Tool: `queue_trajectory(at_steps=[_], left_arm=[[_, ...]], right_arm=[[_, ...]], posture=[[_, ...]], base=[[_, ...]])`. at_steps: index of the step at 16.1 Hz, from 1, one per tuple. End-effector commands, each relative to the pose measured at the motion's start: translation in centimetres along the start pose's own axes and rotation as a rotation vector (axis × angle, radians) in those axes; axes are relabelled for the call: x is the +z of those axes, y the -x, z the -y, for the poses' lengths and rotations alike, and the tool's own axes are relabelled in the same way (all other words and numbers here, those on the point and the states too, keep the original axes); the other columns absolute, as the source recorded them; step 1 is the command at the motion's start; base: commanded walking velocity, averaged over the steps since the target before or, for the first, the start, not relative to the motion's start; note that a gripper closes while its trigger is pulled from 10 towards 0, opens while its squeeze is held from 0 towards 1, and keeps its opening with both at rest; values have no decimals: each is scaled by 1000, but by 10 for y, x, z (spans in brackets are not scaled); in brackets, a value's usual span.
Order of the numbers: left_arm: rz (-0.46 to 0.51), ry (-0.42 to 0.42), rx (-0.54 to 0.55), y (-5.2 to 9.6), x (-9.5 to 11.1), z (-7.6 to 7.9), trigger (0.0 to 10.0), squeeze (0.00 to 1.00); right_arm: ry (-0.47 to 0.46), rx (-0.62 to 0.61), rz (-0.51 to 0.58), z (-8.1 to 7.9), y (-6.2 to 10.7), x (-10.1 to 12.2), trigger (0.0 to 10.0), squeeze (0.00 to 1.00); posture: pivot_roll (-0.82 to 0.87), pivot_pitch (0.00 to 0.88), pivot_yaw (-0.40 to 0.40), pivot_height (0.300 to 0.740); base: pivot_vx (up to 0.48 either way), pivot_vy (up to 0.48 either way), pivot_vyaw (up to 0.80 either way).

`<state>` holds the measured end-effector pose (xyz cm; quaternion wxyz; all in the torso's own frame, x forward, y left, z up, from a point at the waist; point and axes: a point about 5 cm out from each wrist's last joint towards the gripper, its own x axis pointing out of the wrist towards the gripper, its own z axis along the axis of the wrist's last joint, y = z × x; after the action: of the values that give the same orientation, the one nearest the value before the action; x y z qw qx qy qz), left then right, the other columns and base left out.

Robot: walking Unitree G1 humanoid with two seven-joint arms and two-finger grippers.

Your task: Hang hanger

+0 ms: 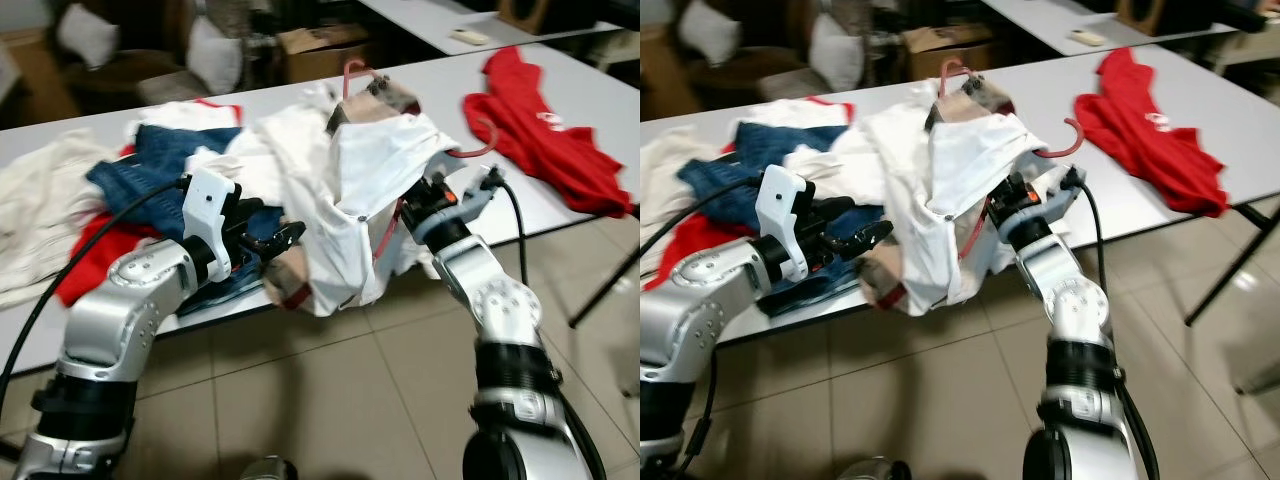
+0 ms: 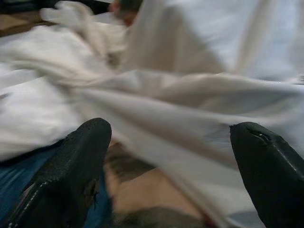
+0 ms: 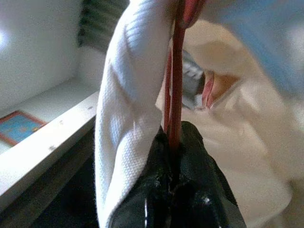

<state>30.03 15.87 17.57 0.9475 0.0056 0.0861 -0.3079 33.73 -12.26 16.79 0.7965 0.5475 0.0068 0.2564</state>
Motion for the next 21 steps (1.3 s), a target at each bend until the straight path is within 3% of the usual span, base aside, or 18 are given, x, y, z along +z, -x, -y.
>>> queue_trajectory(at_steps=[1,2,3,4,8,9,11,13,15,17,18,19,20,21], left_arm=[[-14,3,48,3,-7,-6,10000,949],[-7,25,66,4,-10,-8,10000,929],[10,59,83,5,-11,-9,10000,800],[18,73,91,5,-12,-9,10000,396],[64,159,63,1,-14,0,10000,196],[75,172,31,-2,-14,8,10000,20],[97,210,45,-5,-14,11,10000,0],[69,187,44,-6,-17,11,10000,0],[43,158,47,-8,-22,14,10000,0],[64,177,5,-11,-21,22,10000,0],[74,184,5,-12,-20,22,10000,576],[87,194,19,-11,-19,20,10000,686],[96,199,29,-11,-18,18,10000,1000],[105,196,43,-8,-17,16,10000,1000]], right_arm=[[-3,58,-12,-12,-2,0,10000,0],[-17,74,-1,-15,0,3,10000,0],[-26,85,14,-18,1,7,10000,0],[-24,100,25,-21,3,10,10000,0],[8,177,53,-39,7,22,10000,0],[19,184,55,-42,9,24,10000,0],[30,192,68,-47,13,27,10000,0],[63,189,66,-51,17,29,10000,0],[74,166,58,-48,20,27,10000,0],[146,78,23,-37,23,25,10000,0],[171,37,17,-33,23,25,10000,0],[173,24,29,-32,23,27,10000,0],[203,40,49,-37,23,31,10000,0],[256,68,82,-47,22,39,10000,0]], posture=[[-45,0,100,740],[-45,0,101,740],[-46,0,103,740],[-48,0,105,740],[-61,0,113,740],[-66,0,116,740],[-75,0,120,740],[-80,0,119,740],[-85,0,121,740],[-93,0,123,740],[-95,0,123,740],[-93,0,120,740],[-93,0,120,740],[-86,0,112,740]], base=[[0,0,675],[0,0,669],[0,0,650],[0,0,644],[0,0,638],[0,0,631],[0,0,631],[0,0,634],[0,0,631],[0,0,634],[0,0,638],[0,0,638],[0,0,631],[0,0,631]])
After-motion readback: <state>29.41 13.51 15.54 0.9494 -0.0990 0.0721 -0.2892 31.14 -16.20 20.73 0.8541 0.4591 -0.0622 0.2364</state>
